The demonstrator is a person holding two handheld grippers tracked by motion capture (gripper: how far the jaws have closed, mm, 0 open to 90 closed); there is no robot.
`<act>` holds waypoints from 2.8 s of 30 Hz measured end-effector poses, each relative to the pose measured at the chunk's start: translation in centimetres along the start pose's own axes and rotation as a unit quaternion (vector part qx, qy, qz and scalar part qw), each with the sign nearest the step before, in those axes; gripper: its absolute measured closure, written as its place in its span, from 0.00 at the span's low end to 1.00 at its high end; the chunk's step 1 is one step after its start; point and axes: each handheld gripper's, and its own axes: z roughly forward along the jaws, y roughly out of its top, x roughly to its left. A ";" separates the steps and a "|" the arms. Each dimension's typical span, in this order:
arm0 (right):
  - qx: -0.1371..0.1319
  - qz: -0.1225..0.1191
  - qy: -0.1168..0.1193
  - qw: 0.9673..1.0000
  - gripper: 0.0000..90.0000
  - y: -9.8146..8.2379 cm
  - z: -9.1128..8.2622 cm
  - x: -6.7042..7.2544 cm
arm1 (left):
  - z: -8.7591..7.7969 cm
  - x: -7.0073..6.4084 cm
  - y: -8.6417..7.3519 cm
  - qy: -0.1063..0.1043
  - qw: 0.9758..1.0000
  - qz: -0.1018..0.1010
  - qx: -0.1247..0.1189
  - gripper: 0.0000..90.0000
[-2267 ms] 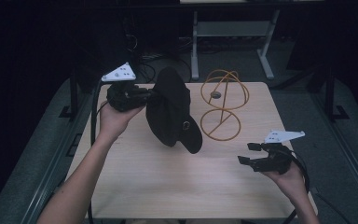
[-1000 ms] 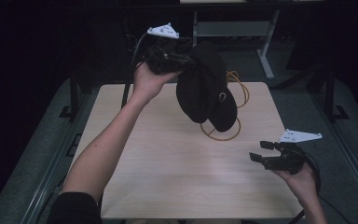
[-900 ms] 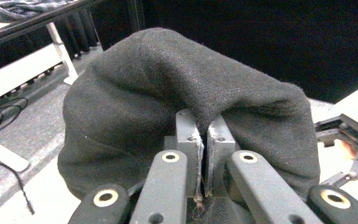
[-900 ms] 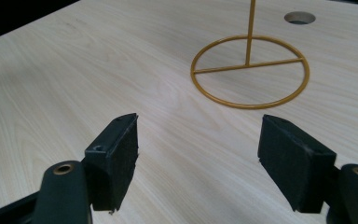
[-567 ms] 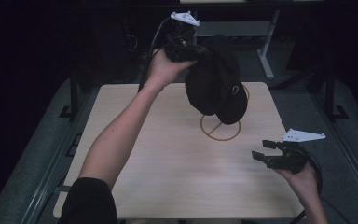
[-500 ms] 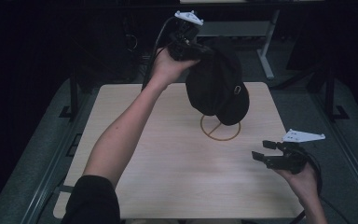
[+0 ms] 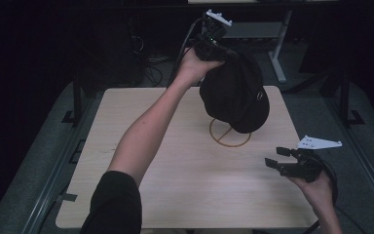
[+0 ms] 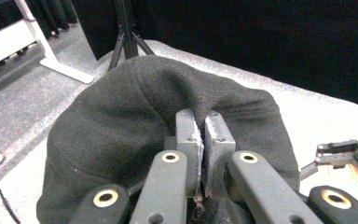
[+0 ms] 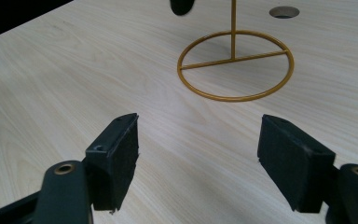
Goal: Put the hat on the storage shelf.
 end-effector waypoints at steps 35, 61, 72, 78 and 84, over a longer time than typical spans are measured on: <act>0.001 -0.010 -0.001 1.000 0.30 -0.2 0.6 0.9 | -1.2 -0.8 -5.0 0.017 1.000 -0.017 0.011 0.43; 0.000 -0.015 -0.002 1.000 0.25 0.0 1.4 1.4 | -4.0 -1.8 -8.6 0.032 0.999 -0.019 0.006 0.38; 0.001 -0.014 -0.001 1.000 0.22 0.1 1.8 1.7 | -5.4 -2.1 -10.5 0.040 0.999 -0.026 0.001 0.37; 0.004 -0.013 0.001 1.000 0.22 0.2 1.9 1.8 | -6.0 -2.4 -11.4 0.042 0.999 -0.028 0.000 0.36; 0.007 -0.011 0.002 1.000 0.22 0.1 2.1 1.9 | -7.0 -2.1 -13.2 0.045 0.998 -0.036 -0.003 0.36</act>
